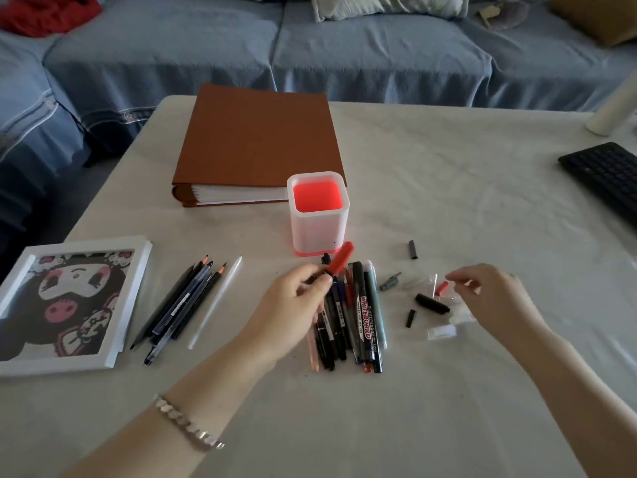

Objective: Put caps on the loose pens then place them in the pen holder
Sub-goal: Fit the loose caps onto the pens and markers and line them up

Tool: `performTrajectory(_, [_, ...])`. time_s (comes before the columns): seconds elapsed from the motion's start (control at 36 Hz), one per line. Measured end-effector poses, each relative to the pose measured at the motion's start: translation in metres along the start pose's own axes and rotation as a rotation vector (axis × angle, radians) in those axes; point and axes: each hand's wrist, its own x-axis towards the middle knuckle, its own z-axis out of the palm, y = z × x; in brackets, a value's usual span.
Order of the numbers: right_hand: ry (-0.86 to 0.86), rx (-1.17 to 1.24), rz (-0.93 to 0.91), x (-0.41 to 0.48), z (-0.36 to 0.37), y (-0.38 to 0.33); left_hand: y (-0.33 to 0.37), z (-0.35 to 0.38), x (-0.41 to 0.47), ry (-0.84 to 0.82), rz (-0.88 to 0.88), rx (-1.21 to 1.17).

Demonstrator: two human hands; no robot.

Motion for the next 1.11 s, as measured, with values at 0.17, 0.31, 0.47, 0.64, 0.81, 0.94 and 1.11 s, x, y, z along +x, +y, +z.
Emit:
performTrajectory(0.17, [-0.159, -0.085, 0.044, 0.016, 0.013, -0.003, 0.001, -0.009, -0.009, 0.093, -0.228, -0.667])
performTrajectory(0.31, [-0.097, -0.098, 0.111, 0.018, 0.023, -0.011, -0.002, -0.021, -0.013, 0.161, -0.256, -0.85])
performTrajectory(0.47, [-0.011, 0.001, 0.127, 0.017, 0.03, -0.015, -0.01, -0.023, -0.019, 0.221, -0.219, -0.903])
performTrajectory(0.64, [0.082, 0.291, 0.087, 0.0, 0.021, -0.038, -0.01, -0.024, -0.024, 0.254, -0.216, -0.952])
performTrajectory(0.81, [-0.024, 0.654, -0.143, -0.056, 0.013, -0.086, -0.01, -0.021, -0.03, 0.272, -0.245, -1.005])
performTrajectory(0.94, [-0.104, 0.737, -0.133, -0.078, 0.016, -0.094, -0.01, -0.019, -0.035, 0.273, -0.263, -1.007])
performTrajectory(1.11, [-0.082, 0.818, -0.115, -0.084, 0.016, -0.097, -0.005, -0.015, -0.039, 0.269, -0.259, -1.018])
